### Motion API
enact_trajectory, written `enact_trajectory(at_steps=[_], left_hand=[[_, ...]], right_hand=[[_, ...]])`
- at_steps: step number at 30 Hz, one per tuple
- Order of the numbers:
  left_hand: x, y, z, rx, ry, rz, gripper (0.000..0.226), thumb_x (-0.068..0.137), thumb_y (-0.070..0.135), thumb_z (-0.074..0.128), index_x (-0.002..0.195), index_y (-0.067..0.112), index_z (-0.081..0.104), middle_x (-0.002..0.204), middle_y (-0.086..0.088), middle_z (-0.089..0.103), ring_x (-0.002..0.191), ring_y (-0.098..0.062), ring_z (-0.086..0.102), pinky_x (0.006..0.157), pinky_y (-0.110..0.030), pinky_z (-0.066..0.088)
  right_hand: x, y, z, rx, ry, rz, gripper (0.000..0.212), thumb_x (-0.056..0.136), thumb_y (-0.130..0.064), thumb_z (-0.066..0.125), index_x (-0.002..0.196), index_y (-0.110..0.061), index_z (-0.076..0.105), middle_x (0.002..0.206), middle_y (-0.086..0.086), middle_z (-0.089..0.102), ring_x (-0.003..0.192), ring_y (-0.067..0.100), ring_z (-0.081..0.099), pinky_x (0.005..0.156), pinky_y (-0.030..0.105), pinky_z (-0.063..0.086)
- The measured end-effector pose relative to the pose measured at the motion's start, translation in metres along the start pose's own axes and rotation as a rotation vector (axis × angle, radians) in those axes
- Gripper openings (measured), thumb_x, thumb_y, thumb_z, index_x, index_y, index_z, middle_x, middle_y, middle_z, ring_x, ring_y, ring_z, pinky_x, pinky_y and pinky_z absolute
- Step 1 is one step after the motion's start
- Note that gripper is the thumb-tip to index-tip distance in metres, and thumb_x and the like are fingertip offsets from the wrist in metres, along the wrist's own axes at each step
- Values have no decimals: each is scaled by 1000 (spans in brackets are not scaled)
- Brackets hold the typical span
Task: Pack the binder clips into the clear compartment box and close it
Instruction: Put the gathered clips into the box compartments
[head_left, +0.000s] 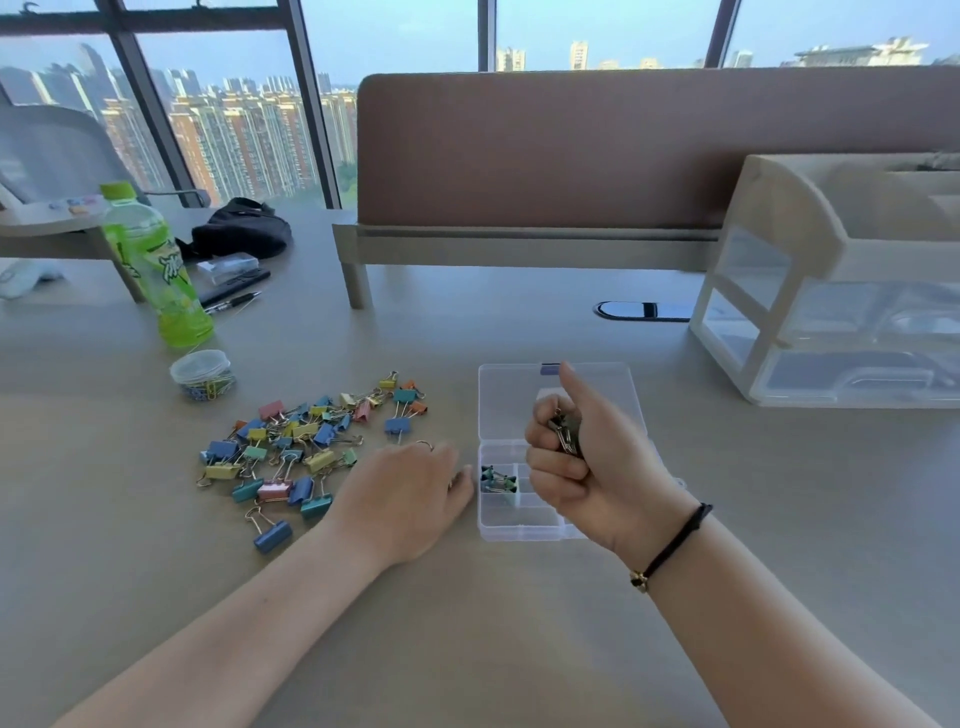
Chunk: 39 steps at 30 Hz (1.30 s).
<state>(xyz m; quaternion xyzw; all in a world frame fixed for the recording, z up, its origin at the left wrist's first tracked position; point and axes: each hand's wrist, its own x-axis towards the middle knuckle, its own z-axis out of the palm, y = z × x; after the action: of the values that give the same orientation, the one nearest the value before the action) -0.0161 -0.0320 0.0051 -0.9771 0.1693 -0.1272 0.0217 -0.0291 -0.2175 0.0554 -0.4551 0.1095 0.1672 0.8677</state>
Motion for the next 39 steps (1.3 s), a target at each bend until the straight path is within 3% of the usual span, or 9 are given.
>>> enact_trajectory(at_steps=[5,10,13,15,18,22,27,35,39], left_hand=[[12,3,4,63,41,76,41,104,39,25,68,22,33,61,6,38,51,-17,36,52,-32,32],[15,5,12,50,40,69,23,97,32,40,78,20,46,68,-3,60,49,-25,56,43,-31,44],[16,8,12,192,46,151,36,95,20,16,99,16,51,92,-5,60,75,-26,64,48,-30,36],[16,11,8,235,10,138,40,97,16,11,106,17,50,100,-4,60,86,-24,65,52,-31,35],[15,14,1,172,49,64,22,105,30,35,90,23,50,88,-2,64,76,-22,67,53,-31,43],[16,10,9,-26,21,-18,29,104,42,26,85,25,39,91,-4,67,83,-27,67,58,-31,37],[16,9,11,-67,58,-6,28,104,43,31,86,23,40,87,-5,69,78,-28,68,56,-33,35],[14,14,8,-41,54,-86,34,104,46,26,83,23,38,87,-4,68,80,-25,68,58,-33,32],[15,11,8,-64,58,-70,31,103,48,29,87,22,34,79,0,62,74,-24,65,55,-33,32]], right_hand=[[0,-3,-4,141,-51,61,46,96,-54,48,78,-12,53,61,3,42,39,10,24,32,19,18],[4,-5,-7,152,-17,61,38,96,-46,52,92,-9,60,66,6,49,48,13,30,37,21,21],[3,-8,-10,100,-12,47,23,94,-27,49,99,-7,59,72,8,52,51,14,35,40,22,29],[2,-10,-13,76,-21,38,20,90,-15,47,103,-5,58,78,9,53,54,14,38,46,23,32],[2,-12,-21,49,-6,19,28,88,-2,41,111,-1,58,87,12,54,58,15,42,54,25,36],[1,-17,-32,-42,27,-41,36,89,8,37,116,5,60,91,16,58,58,16,45,60,29,32],[-1,-27,-43,-183,82,-145,33,93,13,38,113,4,63,93,19,64,61,16,49,60,29,35],[4,-29,-49,-165,35,-163,29,95,11,44,117,0,62,103,22,70,66,16,60,62,25,47],[3,-28,-49,-130,35,-139,27,95,10,47,115,3,63,103,22,70,65,16,59,55,22,49]])
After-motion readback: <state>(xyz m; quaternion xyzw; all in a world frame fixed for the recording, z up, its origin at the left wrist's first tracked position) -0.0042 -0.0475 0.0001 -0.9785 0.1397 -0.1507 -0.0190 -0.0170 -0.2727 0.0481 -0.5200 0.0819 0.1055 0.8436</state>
